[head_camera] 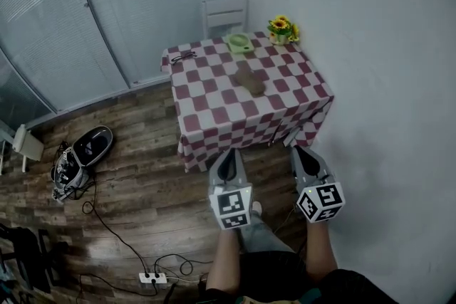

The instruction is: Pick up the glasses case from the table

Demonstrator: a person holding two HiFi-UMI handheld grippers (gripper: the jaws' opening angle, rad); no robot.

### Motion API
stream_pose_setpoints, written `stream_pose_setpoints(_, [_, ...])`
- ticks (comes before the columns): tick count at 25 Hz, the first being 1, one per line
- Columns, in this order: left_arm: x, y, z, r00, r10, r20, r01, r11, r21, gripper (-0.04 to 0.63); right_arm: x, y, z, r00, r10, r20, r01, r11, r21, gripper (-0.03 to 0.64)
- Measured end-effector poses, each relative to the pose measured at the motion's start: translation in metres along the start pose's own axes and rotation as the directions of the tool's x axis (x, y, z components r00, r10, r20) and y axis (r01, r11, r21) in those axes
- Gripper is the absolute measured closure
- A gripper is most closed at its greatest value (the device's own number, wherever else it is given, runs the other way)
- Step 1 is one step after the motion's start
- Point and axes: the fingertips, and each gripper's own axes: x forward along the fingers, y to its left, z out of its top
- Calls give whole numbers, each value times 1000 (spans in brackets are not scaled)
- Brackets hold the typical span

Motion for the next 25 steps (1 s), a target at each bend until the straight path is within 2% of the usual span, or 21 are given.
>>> stream_pose_setpoints(12, [89, 4, -43, 990, 74, -121, -73, 997, 14, 584, 92, -57, -35, 993, 60, -101, -60, 998, -1, 614])
stream_pose_setpoints(18, [139, -12, -31, 988, 79, -136, -70, 995, 67, 584, 131, -94, -27, 992, 90, -89, -90, 996, 8, 614])
stream_pose_setpoints(25, [194, -33, -19, 987, 73, -144, -61, 994, 91, 584, 158, -142, -14, 994, 97, -57, -97, 995, 6, 614])
